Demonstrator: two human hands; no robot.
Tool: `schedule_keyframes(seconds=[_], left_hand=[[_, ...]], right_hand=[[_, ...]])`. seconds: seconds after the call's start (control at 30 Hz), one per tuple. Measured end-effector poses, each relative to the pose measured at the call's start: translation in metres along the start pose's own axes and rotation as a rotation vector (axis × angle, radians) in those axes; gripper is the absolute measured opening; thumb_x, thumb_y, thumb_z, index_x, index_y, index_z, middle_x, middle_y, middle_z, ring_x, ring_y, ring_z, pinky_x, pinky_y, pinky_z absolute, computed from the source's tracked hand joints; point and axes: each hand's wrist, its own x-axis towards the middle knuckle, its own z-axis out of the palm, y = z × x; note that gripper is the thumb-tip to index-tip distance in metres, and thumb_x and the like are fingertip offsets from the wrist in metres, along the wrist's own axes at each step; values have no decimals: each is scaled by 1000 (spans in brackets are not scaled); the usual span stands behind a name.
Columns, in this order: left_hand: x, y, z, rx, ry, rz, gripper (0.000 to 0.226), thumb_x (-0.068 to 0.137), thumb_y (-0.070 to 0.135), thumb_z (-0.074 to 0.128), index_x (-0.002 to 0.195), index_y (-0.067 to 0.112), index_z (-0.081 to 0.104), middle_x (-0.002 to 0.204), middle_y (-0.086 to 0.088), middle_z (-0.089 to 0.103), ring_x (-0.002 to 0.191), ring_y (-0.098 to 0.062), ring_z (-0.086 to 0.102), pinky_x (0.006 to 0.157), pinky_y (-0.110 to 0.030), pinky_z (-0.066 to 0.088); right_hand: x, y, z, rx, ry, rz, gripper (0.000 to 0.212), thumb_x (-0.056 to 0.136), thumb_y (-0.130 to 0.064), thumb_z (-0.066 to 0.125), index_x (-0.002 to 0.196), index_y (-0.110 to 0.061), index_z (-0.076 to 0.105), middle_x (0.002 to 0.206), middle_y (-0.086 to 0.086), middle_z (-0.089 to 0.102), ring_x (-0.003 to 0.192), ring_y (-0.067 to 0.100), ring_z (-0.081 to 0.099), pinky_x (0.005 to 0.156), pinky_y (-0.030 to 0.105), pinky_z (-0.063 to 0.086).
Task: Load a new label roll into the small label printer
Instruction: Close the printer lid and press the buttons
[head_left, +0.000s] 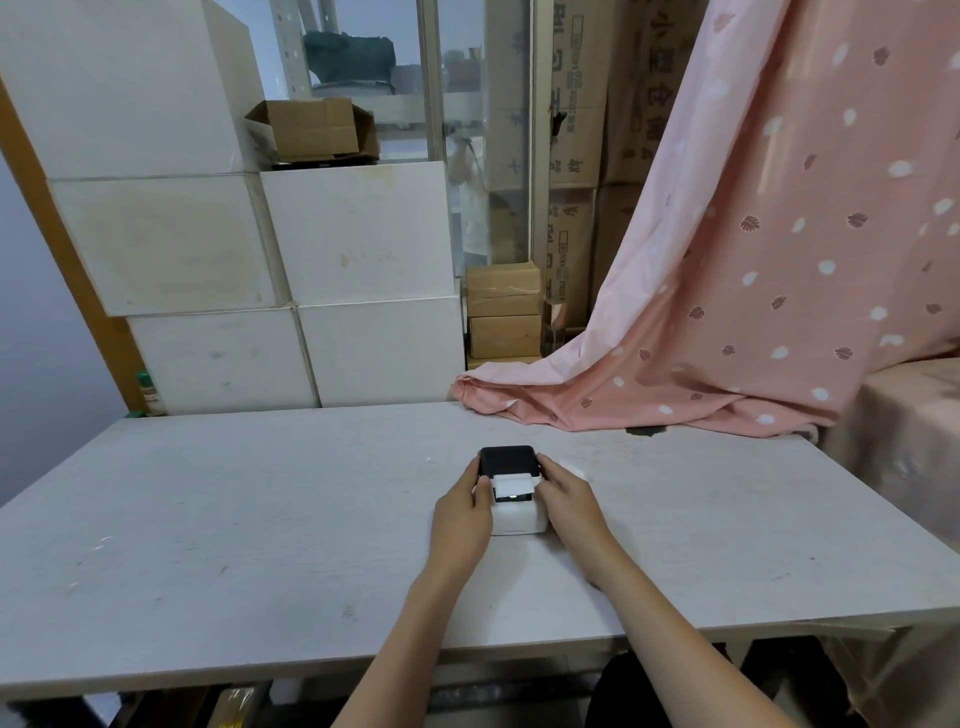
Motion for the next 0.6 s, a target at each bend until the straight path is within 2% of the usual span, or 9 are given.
schedule_keyframes(seconds=[0.1,0.23,0.33,0.43,0.53,0.6], left_hand=[[-3,0,-2,-10,4,6,44,104,22,35,143,38,48,116,11,69,96,-3,61,69,-7,41],[-6,3,-4,-35,20,11,44,103,21,40,142,39,49,113,20,64,96,2,58,75,-7,41],[-7,4,-5,-38,22,16,44,103,20,41,141,41,50,107,24,63,92,6,58,74,-7,41],[-5,2,-5,-64,30,8,43,101,22,43,138,43,53,106,19,71,94,3,63,75,-13,45],[-5,0,-4,-76,49,0,40,102,22,46,138,36,55,102,21,68,89,9,60,75,-8,44],[-4,0,-4,-80,53,1,40,101,22,46,137,37,56,96,19,69,84,4,62,71,-11,45]], right_hand=[[-1,2,2,-31,-6,-31,42,101,-18,49,129,-45,67,116,-20,75,113,5,69,104,36,54],[-3,-1,2,-5,-4,-37,38,103,-20,53,126,-47,68,113,-27,74,107,-4,69,100,39,57],[0,3,0,50,13,-20,39,99,-18,59,132,-38,68,119,-24,74,115,-2,68,105,39,55],[4,5,0,125,41,34,45,94,-17,68,137,-31,66,131,-18,71,126,1,63,114,37,48],[7,3,0,161,51,74,49,92,-17,72,139,-27,63,137,-13,68,130,5,60,115,37,47],[11,3,0,181,48,92,51,89,-17,75,138,-26,63,137,-12,67,131,7,60,116,40,46]])
